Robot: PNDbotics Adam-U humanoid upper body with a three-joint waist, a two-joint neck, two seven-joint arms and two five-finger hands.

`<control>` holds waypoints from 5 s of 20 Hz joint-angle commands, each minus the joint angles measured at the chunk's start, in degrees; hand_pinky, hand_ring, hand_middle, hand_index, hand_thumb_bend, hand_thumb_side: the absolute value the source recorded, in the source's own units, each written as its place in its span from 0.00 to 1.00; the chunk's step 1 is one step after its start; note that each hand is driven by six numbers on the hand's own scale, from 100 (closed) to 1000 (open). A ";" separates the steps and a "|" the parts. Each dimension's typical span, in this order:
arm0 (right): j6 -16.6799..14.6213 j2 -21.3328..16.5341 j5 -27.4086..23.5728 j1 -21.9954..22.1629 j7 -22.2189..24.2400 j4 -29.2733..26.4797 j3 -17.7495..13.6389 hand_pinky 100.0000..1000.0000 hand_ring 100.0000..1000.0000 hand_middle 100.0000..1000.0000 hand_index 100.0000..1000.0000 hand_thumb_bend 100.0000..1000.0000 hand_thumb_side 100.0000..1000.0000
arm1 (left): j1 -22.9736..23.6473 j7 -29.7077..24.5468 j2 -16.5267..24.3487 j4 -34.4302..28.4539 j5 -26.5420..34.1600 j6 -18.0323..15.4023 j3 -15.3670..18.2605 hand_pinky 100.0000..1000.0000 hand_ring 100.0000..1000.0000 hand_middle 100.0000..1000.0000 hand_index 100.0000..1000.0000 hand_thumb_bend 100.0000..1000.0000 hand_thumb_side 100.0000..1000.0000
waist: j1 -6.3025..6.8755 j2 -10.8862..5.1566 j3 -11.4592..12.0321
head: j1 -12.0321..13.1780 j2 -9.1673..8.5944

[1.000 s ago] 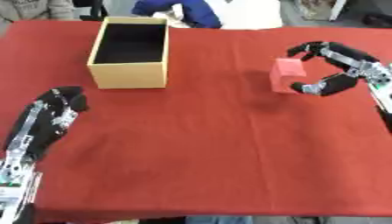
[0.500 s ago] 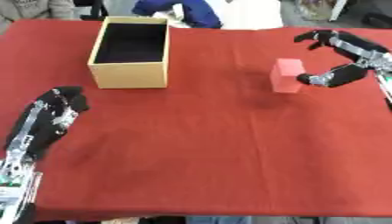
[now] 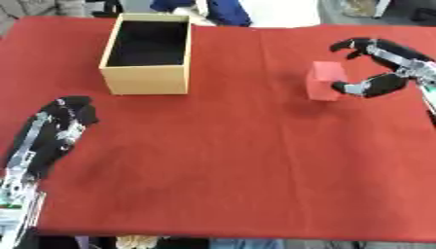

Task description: Pick up objects on the table and place them in the box.

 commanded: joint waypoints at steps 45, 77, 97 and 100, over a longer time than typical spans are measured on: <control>-1.14 1.05 -8.66 -6.34 -1.30 -11.57 2.22 0.72 0.76 0.25 0.57 0.21 0.09 | -1.58 -0.71 1.02 -1.03 -0.65 0.16 -0.59 1.00 0.55 0.55 0.71 0.43 0.51 | -0.76 0.24 1.54 | -0.61 0.28; -0.13 11.30 -0.57 -13.45 -7.81 -5.38 0.91 0.73 0.77 0.38 0.68 0.11 0.06 | -7.19 -7.97 1.33 -0.88 1.27 0.57 -7.50 1.00 0.55 0.54 0.71 0.43 0.51 | -3.99 1.55 14.45 | -9.43 -1.58; -0.22 12.34 4.42 -13.70 -17.53 -6.50 1.39 0.83 0.93 0.89 0.94 0.36 0.08 | -7.95 -8.51 0.79 -0.73 0.47 1.51 -7.75 1.00 0.55 0.54 0.70 0.42 0.52 | -5.38 3.01 14.61 | -10.60 -1.63; -1.20 11.37 1.39 -13.03 -17.37 -8.47 2.65 0.81 0.90 0.84 0.92 0.35 0.04 | -7.33 -8.08 0.92 -0.61 0.44 1.49 -7.23 1.00 0.55 0.54 0.70 0.42 0.52 | -4.91 2.33 12.26 | -9.11 -1.11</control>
